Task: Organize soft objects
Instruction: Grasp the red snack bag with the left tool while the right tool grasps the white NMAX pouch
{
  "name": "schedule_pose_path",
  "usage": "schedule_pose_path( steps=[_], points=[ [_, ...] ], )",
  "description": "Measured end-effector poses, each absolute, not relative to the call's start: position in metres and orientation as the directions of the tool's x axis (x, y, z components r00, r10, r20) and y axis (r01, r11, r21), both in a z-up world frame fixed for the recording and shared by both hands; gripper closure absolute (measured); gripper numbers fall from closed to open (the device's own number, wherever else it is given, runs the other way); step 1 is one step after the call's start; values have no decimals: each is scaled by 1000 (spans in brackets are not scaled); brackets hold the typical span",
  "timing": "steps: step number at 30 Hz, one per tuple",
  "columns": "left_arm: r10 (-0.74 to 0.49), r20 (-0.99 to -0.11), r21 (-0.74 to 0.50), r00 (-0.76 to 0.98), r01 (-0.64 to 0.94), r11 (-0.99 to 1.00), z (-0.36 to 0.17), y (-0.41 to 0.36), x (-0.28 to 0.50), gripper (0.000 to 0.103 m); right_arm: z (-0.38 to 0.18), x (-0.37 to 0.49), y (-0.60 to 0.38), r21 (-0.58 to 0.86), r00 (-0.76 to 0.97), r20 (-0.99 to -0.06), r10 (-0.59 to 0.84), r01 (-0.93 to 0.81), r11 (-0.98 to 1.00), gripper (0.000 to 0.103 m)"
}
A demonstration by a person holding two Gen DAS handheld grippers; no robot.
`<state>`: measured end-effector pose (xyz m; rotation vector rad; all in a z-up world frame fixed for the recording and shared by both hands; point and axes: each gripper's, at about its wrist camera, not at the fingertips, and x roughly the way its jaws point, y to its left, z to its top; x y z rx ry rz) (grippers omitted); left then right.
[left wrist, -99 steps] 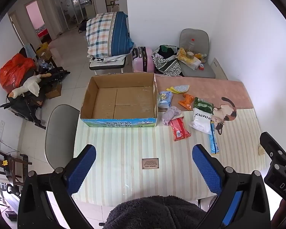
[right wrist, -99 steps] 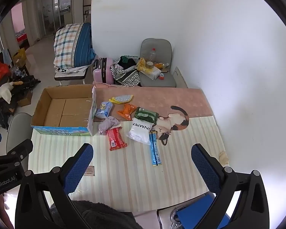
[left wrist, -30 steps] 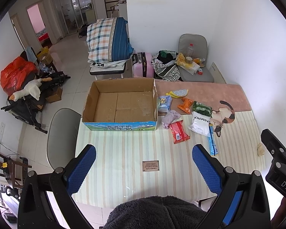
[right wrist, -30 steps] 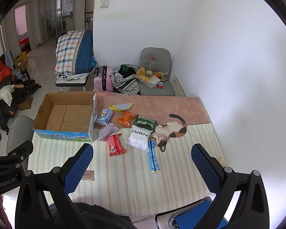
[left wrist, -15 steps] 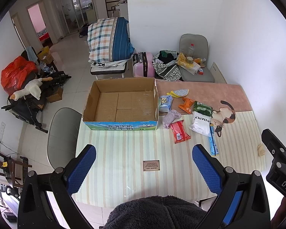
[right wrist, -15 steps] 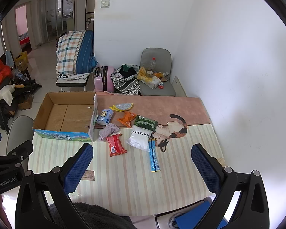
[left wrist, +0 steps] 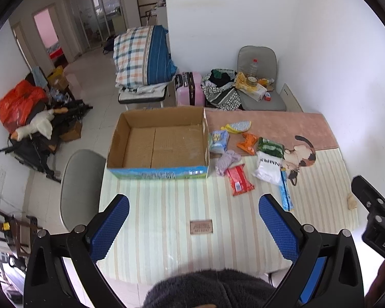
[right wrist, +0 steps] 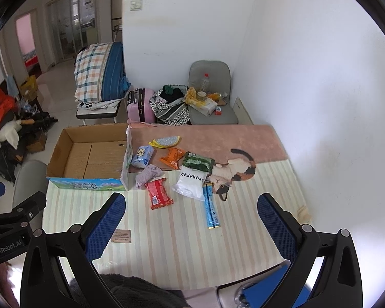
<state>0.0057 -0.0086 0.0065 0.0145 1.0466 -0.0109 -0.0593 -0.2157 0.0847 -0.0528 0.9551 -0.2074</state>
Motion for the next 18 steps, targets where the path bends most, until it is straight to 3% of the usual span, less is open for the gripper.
schedule_pose_path(
  steps=[6, 12, 16, 18],
  points=[
    [-6, -891, 25, 455, 61, 998, -38, -37, 72, 0, 36, -11, -274, -107, 472, -860, -196, 209, 972, 0],
    [-87, -976, -81, 198, 42, 996, -143, -67, 147, 0, -77, 70, -338, -42, 273, -956, -106, 231, 972, 0],
    [-130, -991, -131, 27, -33, 991, -225, -89, 177, 20, -183, 134, -372, 94, 105, -992, 65, 300, 949, 0],
    [-143, -989, -141, -36, -52, 989, -262, -102, 187, 23, -229, 162, -379, 115, 50, -993, 104, 323, 939, 0]
  ],
)
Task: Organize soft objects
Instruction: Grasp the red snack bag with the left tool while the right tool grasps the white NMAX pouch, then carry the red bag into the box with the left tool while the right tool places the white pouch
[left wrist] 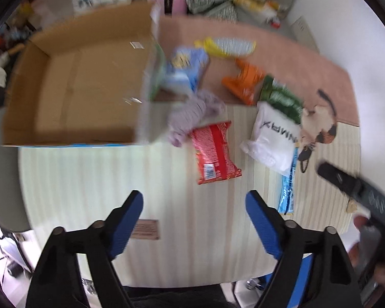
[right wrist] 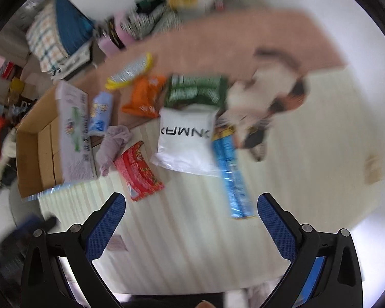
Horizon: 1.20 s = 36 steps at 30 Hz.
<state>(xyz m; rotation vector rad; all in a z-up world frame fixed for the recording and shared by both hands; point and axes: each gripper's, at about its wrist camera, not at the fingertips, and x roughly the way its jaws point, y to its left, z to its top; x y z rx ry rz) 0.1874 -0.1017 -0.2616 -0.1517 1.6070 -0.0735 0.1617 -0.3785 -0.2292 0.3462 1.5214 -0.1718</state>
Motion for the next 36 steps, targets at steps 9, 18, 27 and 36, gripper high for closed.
schedule_pose_path(
  steps=[9, 18, 27, 36],
  points=[
    [-161, -973, -137, -163, -152, 979, -363, -131, 219, 25, -361, 234, -364, 79, -151, -979, 138, 344, 936, 0],
    [-140, -968, -107, -209, -161, 981, -404, -146, 222, 31, -392, 225, -353, 4, -243, -968, 58, 220, 975, 20],
    [-60, -988, -54, -141, -47, 997, -392, -181, 196, 62, -418, 205, -327, -33, -215, -977, 5, 169, 985, 27],
    [-133, -991, -133, 26, 11, 991, -289, -179, 140, 63, -383, 159, -309, 89, -115, -987, 108, 162, 983, 33]
  ],
)
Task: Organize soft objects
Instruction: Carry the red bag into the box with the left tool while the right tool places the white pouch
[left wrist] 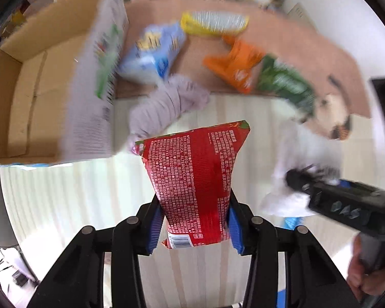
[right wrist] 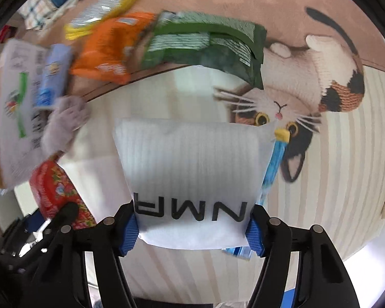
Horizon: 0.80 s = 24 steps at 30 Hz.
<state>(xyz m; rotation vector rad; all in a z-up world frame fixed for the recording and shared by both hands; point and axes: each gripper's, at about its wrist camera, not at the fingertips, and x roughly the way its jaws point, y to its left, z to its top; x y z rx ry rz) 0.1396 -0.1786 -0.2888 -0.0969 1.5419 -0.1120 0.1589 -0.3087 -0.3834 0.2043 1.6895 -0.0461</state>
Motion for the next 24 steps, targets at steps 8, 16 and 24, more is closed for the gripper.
schedule_pose_path(
  steps=[8, 16, 24],
  points=[
    [-208, -967, -212, 149, -11, 977, -187, -57, 191, 63, -289, 146, -221, 205, 41, -978, 204, 22, 979, 33],
    [-168, -973, -178, 159, -50, 983, -194, 51, 251, 63, -230, 213, -108, 255, 96, -960, 261, -72, 964, 33],
    [-161, -986, -163, 46, -45, 986, -259, 123, 318, 63, -271, 306, -1, 169, 27, -985, 172, -85, 982, 33]
  ],
)
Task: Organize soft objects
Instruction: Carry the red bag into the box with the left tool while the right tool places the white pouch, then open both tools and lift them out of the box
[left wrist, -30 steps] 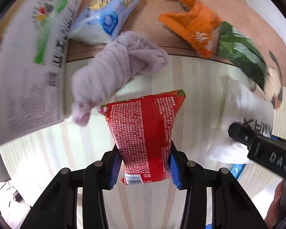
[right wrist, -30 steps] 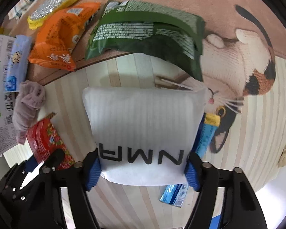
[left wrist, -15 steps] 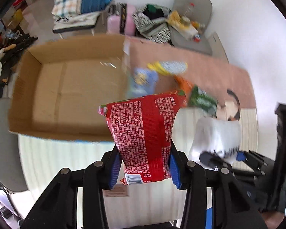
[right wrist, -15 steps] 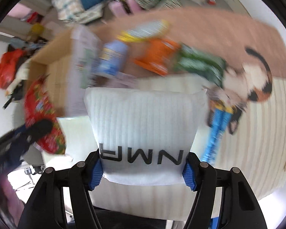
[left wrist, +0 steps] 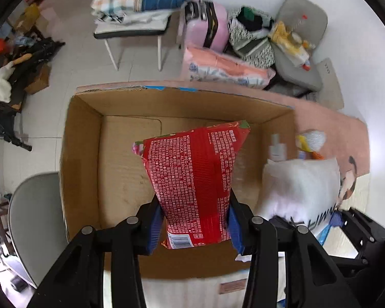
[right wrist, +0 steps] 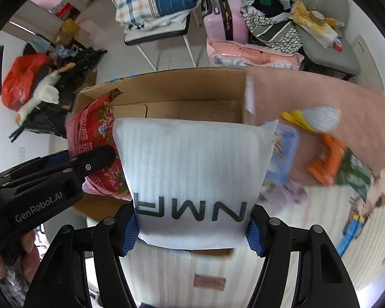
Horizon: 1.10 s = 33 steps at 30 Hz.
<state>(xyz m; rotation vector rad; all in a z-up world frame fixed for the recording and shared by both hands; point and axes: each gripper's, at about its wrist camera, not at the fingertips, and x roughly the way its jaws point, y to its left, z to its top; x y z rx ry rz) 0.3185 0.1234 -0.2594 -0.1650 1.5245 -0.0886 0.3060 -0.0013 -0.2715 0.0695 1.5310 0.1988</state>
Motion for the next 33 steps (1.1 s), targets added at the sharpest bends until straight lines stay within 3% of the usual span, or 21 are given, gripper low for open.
schedule_pose_path(
  steps=[11, 19, 23, 24, 25, 26, 27, 29, 33],
  points=[
    [-220, -964, -223, -150, 0, 975, -352, 134, 373, 62, -369, 374, 37, 50, -88, -995, 42, -91, 995, 33],
    [-221, -956, -231, -192, 30, 972, -376, 127, 380, 61, -401, 384, 29, 42, -114, -993, 36, -56, 998, 32],
    [-224, -955, -230, -194, 13, 973, -373, 131, 382, 60, -408, 386, 24, 39, -142, -989, 33, -34, 999, 24],
    [-220, -957, -227, -188, 17, 974, -368, 131, 382, 58, -405, 386, 23, 47, -136, -990, 42, -27, 999, 22],
    [-213, -962, -220, -172, 23, 975, -361, 133, 380, 49, -400, 384, 23, 55, -128, -990, 51, -21, 998, 21],
    [-208, -966, -214, -152, 24, 977, -354, 135, 379, 37, -396, 383, 23, 54, -123, -991, 51, -23, 998, 14],
    [-200, -971, -205, -132, 26, 978, -346, 137, 376, 32, -389, 381, 25, 52, -112, -993, 48, -33, 998, 2],
    [-181, -979, -185, -89, 32, 982, -329, 142, 370, 20, -368, 374, 26, 52, -63, -997, 50, -40, 998, 0],
    [-145, -989, -144, 11, 36, 989, -291, 154, 345, 14, -338, 354, 28, 37, -8, -999, 37, -65, 997, 0]
  ],
)
